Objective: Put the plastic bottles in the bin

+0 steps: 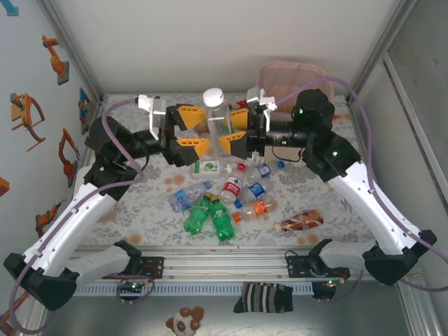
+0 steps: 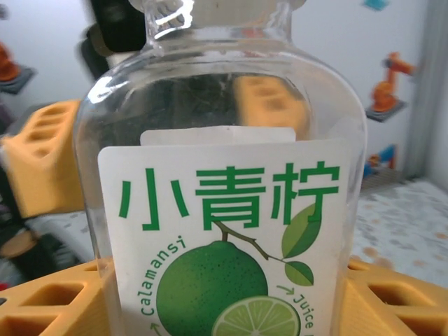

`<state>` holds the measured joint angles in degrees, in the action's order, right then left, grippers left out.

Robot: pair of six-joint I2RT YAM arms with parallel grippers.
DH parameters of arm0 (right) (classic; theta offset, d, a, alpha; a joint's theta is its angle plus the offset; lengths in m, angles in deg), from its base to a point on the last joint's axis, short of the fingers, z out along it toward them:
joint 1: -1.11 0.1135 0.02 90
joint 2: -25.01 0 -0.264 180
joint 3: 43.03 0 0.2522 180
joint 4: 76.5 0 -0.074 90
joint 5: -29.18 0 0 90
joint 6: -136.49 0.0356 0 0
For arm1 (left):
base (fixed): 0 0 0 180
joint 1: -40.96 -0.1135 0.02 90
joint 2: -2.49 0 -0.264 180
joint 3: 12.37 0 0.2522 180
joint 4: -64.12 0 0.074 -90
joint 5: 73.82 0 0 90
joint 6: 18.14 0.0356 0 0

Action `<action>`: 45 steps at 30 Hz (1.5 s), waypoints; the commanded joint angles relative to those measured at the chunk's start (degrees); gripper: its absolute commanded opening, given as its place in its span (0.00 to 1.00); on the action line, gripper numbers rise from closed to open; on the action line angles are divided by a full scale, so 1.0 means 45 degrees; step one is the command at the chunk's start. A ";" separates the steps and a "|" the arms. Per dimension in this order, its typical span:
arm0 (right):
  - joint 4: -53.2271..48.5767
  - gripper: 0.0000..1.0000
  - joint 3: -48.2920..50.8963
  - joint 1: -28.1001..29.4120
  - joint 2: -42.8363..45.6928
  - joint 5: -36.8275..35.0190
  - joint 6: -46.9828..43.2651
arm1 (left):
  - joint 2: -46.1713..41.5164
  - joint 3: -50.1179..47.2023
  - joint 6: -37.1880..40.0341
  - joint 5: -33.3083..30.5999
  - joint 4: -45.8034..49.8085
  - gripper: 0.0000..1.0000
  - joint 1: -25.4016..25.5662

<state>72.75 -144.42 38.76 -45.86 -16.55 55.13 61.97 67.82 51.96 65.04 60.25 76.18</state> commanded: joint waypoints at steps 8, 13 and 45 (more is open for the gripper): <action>-0.3607 0.60 -0.2965 -0.3427 -0.1422 -0.4994 0.0851 | -0.0877 -0.0736 0.1413 -0.1795 0.2102 0.83 0.0009; -0.6079 0.58 -0.5051 -0.4792 -0.3224 -0.7981 0.0882 | -0.1189 -0.1022 0.1588 -0.2186 0.2408 0.83 0.0013; -1.1203 0.57 -0.9698 -0.6386 -1.1814 -1.1166 0.0017 | -0.1369 -0.1467 0.1864 -0.3279 0.3583 0.81 -0.0018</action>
<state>24.62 -185.97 10.45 -97.94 -67.39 55.59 56.40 61.88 59.29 50.41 76.23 76.18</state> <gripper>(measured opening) 0.630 0.814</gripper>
